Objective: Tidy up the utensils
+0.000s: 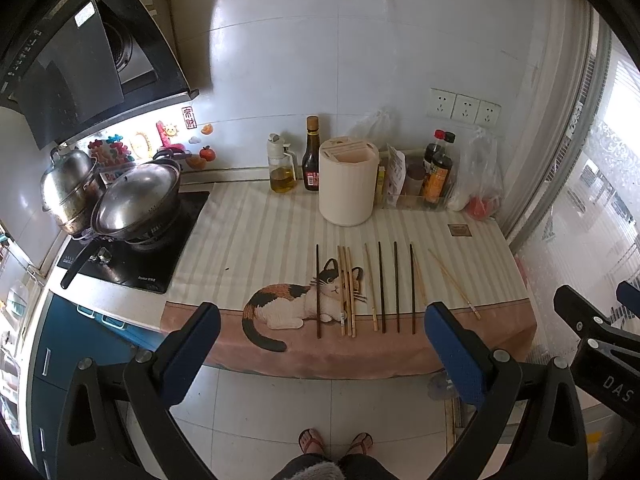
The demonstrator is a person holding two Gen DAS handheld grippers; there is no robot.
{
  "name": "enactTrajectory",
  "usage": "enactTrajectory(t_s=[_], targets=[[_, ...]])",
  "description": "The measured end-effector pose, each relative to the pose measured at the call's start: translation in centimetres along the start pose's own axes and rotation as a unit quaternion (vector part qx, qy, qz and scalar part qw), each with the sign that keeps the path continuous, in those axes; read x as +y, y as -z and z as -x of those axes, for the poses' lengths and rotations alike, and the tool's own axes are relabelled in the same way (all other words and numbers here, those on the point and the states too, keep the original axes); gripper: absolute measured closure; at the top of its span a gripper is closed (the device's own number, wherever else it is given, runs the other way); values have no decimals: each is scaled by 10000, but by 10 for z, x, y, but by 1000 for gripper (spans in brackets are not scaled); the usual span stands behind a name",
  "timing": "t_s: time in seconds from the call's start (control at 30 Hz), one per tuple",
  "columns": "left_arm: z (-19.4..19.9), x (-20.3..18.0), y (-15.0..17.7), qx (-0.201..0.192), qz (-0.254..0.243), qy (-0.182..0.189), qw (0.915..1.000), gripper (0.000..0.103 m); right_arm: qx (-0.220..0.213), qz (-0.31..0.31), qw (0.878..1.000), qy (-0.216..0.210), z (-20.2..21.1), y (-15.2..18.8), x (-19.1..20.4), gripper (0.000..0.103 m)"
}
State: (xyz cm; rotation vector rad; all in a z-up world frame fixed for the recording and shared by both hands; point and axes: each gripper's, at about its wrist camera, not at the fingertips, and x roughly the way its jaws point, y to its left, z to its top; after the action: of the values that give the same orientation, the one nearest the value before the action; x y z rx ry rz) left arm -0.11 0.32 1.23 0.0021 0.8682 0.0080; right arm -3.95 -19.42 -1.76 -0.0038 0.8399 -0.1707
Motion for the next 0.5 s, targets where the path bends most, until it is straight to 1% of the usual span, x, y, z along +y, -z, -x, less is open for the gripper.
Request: enactTrajectory(t_s=[0.23,0.5], targets=[[-4,-5,3,48,18,30,10000,0,-2,-2,10000,5,-1,-1,1,0],[-6,-4,3,12,43,37,10000,0,16,-10,10000,-9,-4,-3,-1,0]])
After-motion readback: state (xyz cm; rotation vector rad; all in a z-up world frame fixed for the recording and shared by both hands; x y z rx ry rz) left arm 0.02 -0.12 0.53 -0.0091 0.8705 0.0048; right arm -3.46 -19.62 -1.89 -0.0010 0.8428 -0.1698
